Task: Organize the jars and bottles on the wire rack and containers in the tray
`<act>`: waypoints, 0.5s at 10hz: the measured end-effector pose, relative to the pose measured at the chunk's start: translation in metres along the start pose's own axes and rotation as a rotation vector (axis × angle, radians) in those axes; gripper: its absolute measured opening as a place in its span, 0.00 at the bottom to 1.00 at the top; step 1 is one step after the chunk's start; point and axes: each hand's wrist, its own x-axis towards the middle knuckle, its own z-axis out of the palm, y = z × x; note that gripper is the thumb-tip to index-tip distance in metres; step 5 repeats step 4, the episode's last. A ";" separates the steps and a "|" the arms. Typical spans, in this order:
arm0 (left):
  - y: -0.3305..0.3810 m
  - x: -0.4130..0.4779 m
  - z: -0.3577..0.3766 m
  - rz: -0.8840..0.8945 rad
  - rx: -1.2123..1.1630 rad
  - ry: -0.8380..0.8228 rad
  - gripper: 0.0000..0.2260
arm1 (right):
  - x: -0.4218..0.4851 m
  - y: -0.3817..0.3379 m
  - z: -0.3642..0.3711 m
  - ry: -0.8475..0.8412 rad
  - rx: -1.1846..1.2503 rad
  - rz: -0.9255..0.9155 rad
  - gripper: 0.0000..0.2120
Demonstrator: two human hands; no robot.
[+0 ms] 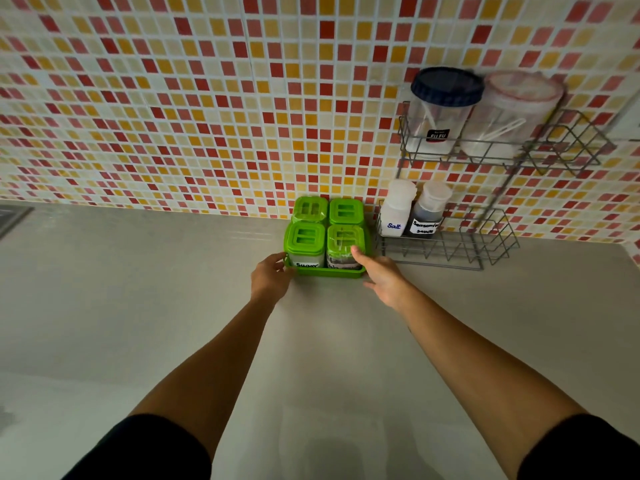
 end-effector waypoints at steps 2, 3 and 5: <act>0.034 -0.034 -0.022 0.289 0.443 -0.012 0.24 | -0.031 -0.024 -0.027 0.056 -0.251 -0.164 0.33; 0.063 -0.052 -0.029 0.394 0.488 -0.005 0.23 | -0.051 -0.045 -0.042 0.070 -0.348 -0.253 0.31; 0.126 -0.081 -0.031 0.584 0.531 0.020 0.24 | -0.087 -0.088 -0.060 0.086 -0.435 -0.369 0.32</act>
